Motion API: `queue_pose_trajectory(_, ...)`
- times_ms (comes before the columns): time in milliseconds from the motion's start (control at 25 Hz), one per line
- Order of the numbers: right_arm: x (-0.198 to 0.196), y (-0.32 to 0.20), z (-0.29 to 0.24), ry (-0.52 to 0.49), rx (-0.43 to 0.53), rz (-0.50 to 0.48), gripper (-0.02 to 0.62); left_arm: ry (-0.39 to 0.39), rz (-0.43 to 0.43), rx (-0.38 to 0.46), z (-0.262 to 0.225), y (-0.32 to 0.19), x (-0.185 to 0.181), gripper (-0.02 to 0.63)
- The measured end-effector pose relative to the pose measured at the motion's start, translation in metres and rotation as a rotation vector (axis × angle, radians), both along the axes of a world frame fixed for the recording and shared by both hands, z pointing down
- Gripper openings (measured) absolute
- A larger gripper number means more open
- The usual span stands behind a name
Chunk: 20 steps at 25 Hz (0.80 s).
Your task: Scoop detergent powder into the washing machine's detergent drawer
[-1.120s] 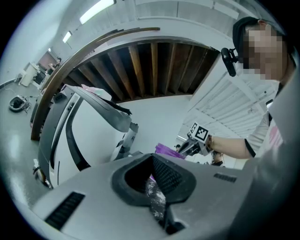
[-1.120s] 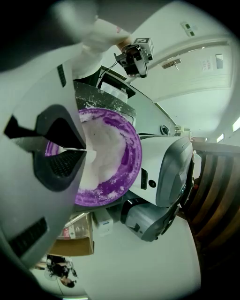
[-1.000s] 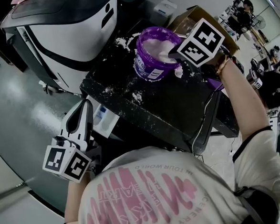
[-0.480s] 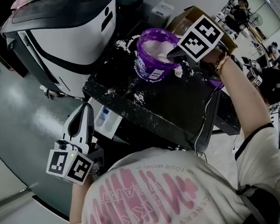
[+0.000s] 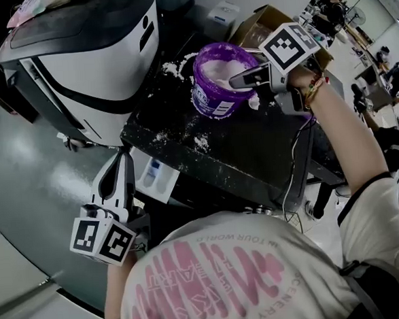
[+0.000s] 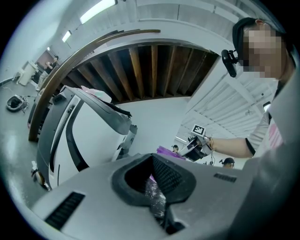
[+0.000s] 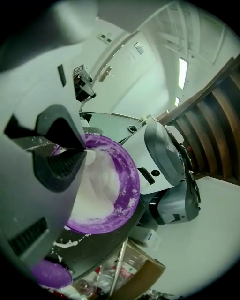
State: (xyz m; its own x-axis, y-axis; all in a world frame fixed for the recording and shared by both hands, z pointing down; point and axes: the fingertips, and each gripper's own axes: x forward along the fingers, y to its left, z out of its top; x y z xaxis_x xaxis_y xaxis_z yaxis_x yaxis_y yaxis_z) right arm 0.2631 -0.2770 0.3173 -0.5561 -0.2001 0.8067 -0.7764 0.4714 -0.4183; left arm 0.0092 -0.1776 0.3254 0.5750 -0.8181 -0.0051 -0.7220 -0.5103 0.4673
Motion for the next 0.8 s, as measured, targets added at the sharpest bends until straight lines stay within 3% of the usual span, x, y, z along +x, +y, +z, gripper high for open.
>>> queue_pose_trajectory(240,0.002,-0.002,-0.003,-0.066,-0.010,0.043,0.008,0.002,0.007,0.000,0.000,-0.004,0.000,0.003)
queue_pose_trajectory(560,-0.001,-0.003,-0.014,-0.283,-0.047,0.112,0.009,-0.002,0.005,-0.006,0.002,-0.002,0.001,0.003)
queue_pose_trajectory(800,0.007,-0.010,-0.020,-0.441,-0.062,0.243,0.006,-0.005,0.001,0.002,-0.001,0.002,0.006,0.003)
